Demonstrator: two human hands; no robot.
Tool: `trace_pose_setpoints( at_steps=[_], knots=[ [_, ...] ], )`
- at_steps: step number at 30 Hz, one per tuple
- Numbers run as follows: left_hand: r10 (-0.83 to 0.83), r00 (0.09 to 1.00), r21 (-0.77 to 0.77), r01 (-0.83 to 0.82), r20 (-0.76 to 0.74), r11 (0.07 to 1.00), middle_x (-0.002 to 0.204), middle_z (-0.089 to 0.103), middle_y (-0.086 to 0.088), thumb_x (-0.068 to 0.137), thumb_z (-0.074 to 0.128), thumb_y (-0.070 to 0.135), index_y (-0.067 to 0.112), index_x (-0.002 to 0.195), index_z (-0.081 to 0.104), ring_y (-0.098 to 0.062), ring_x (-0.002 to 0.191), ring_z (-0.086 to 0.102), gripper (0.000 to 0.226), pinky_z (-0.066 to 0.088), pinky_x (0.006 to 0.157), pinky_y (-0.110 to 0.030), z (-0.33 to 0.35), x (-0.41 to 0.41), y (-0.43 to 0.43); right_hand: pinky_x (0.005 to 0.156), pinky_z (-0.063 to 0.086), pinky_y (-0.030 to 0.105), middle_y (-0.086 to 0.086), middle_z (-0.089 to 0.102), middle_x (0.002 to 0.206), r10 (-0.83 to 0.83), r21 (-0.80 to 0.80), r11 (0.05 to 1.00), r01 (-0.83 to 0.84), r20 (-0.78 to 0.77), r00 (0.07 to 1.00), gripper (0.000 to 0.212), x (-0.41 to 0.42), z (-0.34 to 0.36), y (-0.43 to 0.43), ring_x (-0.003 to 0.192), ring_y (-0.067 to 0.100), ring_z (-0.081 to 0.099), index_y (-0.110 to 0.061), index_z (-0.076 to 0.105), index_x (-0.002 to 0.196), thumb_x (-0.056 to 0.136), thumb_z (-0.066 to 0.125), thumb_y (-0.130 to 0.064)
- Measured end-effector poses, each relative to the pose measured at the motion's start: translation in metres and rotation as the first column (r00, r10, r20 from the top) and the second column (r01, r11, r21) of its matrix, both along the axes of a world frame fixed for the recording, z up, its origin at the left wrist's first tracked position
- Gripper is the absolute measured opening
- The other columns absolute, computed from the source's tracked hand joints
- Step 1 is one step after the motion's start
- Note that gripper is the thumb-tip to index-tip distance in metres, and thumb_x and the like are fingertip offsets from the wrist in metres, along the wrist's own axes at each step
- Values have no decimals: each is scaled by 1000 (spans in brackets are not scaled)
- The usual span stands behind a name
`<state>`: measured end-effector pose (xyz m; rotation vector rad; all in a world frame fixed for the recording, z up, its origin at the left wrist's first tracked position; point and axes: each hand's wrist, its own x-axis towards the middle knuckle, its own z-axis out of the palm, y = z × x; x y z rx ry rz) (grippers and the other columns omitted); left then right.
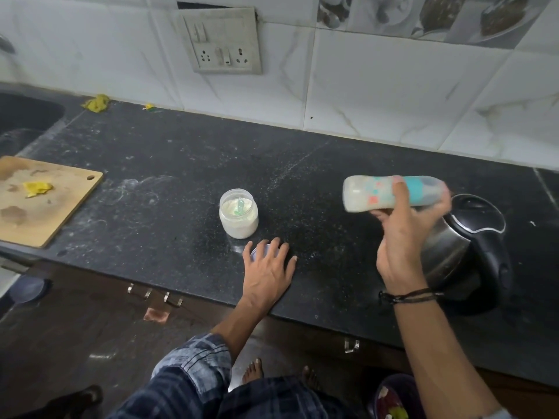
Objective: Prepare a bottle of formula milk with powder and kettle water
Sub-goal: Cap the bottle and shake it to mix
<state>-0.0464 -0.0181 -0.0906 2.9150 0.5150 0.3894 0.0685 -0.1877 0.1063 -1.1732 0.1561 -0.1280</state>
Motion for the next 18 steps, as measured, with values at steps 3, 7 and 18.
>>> trace_pose_setpoints(
  at_steps=[3, 7, 18],
  knots=[
    [-2, 1000, -3, 2, 10, 1000, 133, 61, 5, 104, 46, 54, 28, 123, 65, -24, 125, 57, 37, 28, 116, -55, 3, 0, -1, 64, 60, 28, -8, 69, 108, 73, -90, 993, -77, -52, 996, 62, -4, -8, -1, 99, 12, 76, -26, 40, 142, 92, 77, -19],
    [8, 1000, 1, -8, -3, 1000, 133, 62, 5, 105, 46, 53, 27, 124, 65, -24, 125, 58, 38, 28, 116, -55, 7, 0, -3, 68, 61, 32, 0, 64, 124, -34, 26, 999, 34, 24, 999, 68, -3, -4, -1, 106, 16, 74, -24, 34, 144, 92, 77, -24],
    [-4, 1000, -6, 4, -9, 1000, 134, 61, 5, 105, 46, 54, 27, 125, 65, -24, 127, 57, 38, 26, 117, -54, 7, -2, -1, 64, 59, 28, -5, 69, 116, 72, -91, 993, -68, 41, 997, 66, -5, 0, -1, 104, 16, 75, -28, 38, 142, 91, 79, -20]
  ],
)
